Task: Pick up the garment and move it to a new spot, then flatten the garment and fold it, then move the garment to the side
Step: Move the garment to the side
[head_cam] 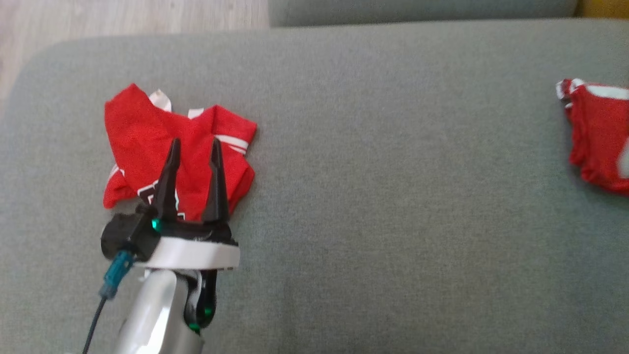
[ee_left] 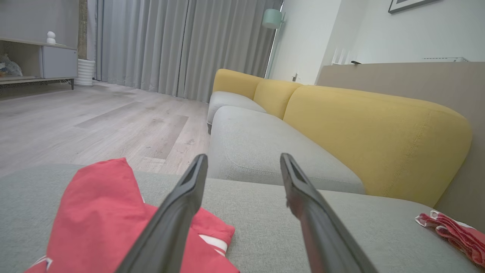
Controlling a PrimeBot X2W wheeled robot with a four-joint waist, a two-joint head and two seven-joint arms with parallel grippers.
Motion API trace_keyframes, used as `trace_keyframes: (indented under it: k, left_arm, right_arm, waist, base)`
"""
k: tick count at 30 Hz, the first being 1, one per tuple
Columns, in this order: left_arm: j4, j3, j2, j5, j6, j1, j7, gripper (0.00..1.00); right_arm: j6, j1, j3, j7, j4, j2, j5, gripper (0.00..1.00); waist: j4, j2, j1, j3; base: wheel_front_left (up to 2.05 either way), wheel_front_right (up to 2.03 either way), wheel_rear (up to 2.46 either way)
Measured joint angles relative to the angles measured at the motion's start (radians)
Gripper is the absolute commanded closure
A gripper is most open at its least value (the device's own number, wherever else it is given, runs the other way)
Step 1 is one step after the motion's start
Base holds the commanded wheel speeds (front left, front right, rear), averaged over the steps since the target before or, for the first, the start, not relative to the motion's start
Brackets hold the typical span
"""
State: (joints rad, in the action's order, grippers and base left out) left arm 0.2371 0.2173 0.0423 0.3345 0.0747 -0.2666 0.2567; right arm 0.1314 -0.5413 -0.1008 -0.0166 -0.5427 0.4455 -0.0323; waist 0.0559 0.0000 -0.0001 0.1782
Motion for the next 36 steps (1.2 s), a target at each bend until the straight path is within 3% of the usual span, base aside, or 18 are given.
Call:
trace_keyframes:
  k: [5,8,14,21,26,36]
  left_arm:
    - [-0.005,-0.003,0.000,0.000,-0.004,0.048,0.000,0.00]
    - [-0.015,-0.010,0.001,-0.001,-0.004,0.072,0.000,0.00]
    - [0.000,-0.007,0.001,-0.003,-0.004,0.100,0.000,0.00]
    - [0.025,0.002,0.001,0.006,-0.013,0.148,0.000,0.00]
    - [0.028,0.002,0.001,0.006,-0.014,0.166,0.000,0.00]
    - [0.047,-0.002,0.002,-0.017,-0.013,0.192,0.000,0.00]
  right_arm:
    - [0.000,0.054,-0.006,0.020,0.160,-0.138,0.037,0.00]
    - [0.000,0.121,-0.048,0.039,0.249,-0.261,0.081,0.00]
    - [0.000,0.287,-0.059,0.109,0.318,-0.371,0.098,0.00]
    - [0.000,0.406,-0.021,0.179,0.319,-0.397,0.124,0.00]
    - [0.000,0.499,0.014,0.238,0.290,-0.400,0.226,0.00]
    - [0.000,0.531,0.038,0.265,0.271,-0.401,0.217,0.00]
  waist:
    - [-0.004,0.0000,-0.0001,-0.063]
    - [-0.005,0.0000,-0.0001,-0.103]
    - [0.003,0.0000,-0.0001,-0.144]
    - [0.006,0.0001,-0.0001,-0.175]
    - [0.004,0.0000,0.0000,-0.180]
    - [-0.002,0.0000,0.0001,-0.182]
  base:
    - [0.00,0.00,0.00]
    - [0.00,0.00,0.00]
    - [0.00,0.00,0.00]
    - [0.00,0.00,0.00]
    - [0.00,0.00,0.00]
    - [0.00,0.00,0.00]
